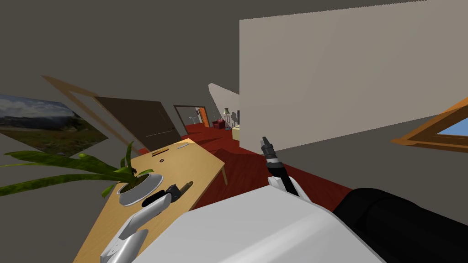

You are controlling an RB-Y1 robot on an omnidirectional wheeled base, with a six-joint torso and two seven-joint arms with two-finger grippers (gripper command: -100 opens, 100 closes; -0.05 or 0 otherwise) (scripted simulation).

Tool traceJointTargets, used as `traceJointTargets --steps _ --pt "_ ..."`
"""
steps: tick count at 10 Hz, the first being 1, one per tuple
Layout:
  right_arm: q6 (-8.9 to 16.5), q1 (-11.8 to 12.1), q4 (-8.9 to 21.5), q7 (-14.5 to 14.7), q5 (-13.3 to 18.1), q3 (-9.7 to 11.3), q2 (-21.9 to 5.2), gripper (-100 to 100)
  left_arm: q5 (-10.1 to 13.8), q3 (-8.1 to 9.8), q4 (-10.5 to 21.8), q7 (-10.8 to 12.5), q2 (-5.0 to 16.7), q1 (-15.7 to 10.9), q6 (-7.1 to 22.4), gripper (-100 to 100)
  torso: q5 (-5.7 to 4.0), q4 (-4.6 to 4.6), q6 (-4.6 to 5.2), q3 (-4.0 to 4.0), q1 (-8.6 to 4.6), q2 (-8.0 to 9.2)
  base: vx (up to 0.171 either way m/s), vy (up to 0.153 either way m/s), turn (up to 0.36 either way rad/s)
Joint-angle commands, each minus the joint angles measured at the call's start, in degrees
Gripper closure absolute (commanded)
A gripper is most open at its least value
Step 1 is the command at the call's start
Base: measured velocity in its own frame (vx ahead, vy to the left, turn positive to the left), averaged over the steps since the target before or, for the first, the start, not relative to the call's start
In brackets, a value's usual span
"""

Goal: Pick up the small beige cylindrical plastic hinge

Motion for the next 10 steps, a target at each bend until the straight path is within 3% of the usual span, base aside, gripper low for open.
traceJointTargets --steps 1,3,4,7,8,10 --pt "0.0 0.0 0.0 0.0 0.0 0.0 0.0 0 0.1 0.25 0.9 0.2 0.1 -0.3 1.7 -100 0.0 0.0 0.0 0.0 0.0 0.0 0.024 0.012 -0.042" --pt "0.0 0.0 0.0 0.0 0.0 0.0 0.0 0 0.6 1.1 4.9 0.7 1.4 -2.4 5.4 -100 0.0 0.0 0.0 0.0 0.01 0.01 0.038 0.02 -0.111" --pt "0.0 0.0 0.0 0.0 0.0 0.0 0.0 0 0.6 1.1 4.9 0.7 1.4 -2.4 6.1 -100 0.01 0.0 0.0 -0.01 0.04 -0.02 0.028 0.018 -0.039" --pt "0.0 0.0 0.0 0.0 0.0 0.0 0.0 0 1.0 2.01 9.9 1.1 3.0 -5.2 11.7 -100 0.0 0.0 0.01 0.0 0.0 0.0 0.034 0.018 -0.11" --pt "0.0 0.0 0.0 0.0 0.0 0.0 0.0 0 1.0 2.01 10.1 1.1 3.0 -5.2 11.9 -100 0.01 -0.01 -0.01 -0.01 0.03 -0.02 0.034 0.021 -0.024" --pt "0.0 0.0 0.0 0.0 0.0 0.0 0.0 0 1.1 2.39 12.9 1.2 3.8 -6.7 14.9 -100 0.0 0.0 -0.01 0.0 -0.01 0.01 0.027 0.014 -0.094"
